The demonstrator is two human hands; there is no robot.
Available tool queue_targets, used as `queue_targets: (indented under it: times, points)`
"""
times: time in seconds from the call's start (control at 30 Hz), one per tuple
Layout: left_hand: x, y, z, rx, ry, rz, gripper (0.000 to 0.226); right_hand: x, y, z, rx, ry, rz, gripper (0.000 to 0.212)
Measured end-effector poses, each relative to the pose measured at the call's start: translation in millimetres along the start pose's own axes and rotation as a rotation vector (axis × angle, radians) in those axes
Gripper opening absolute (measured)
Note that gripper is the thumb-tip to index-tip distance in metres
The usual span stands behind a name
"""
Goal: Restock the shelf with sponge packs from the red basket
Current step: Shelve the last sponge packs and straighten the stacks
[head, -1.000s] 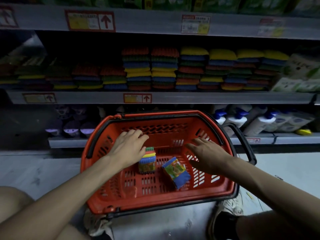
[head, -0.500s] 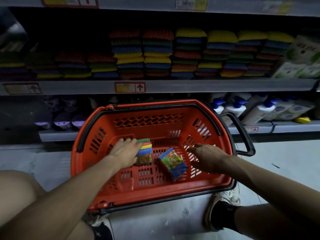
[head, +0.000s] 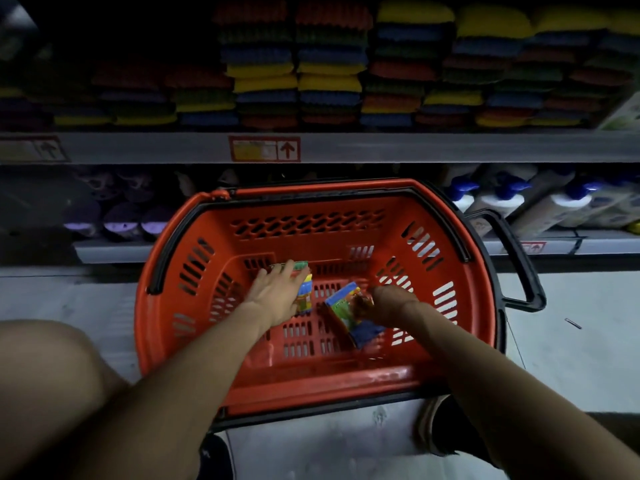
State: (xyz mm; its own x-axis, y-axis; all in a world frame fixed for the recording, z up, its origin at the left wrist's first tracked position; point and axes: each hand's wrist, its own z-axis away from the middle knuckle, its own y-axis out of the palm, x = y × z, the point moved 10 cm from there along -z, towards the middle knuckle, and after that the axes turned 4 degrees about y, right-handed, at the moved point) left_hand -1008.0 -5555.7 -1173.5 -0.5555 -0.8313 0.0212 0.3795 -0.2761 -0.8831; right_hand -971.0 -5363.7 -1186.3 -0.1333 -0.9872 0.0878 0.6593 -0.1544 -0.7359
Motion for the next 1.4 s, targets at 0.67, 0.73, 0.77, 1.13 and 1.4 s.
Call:
queue_targets:
  times: [0.67, 0.73, 0.77, 1.13, 1.4]
  points:
    - [8.3, -1.0, -7.4, -0.133, -0.017, 0.055, 0.07, 3.7, 46.5, -54.2, 0.126, 0.19, -0.237, 0.083]
    - [12.6, -1.3, -6.6, -0.132, -0.047, 0.079, 0.075, 4.6, 57.7, -60.7, 0.175, 0.205, -0.282, 0.086]
    - [14.1, -1.1, -6.5, -0.123, -0.061, 0.084, 0.08, 4.2, 63.7, -64.8, 0.198, 0.2, -0.289, 0.087]
    - [27.0, -1.4, 5.7, -0.063, -0.115, 0.098, 0.078, 21.9, 10.3, -34.7, -0.011, 0.076, -0.134, 0.09]
    - [25.3, -65.2, 35.3, -0.231, -0.147, 0.408, 0.08, 33.2, -83.4, 31.7, -0.217, -0.065, -0.04, 0.076]
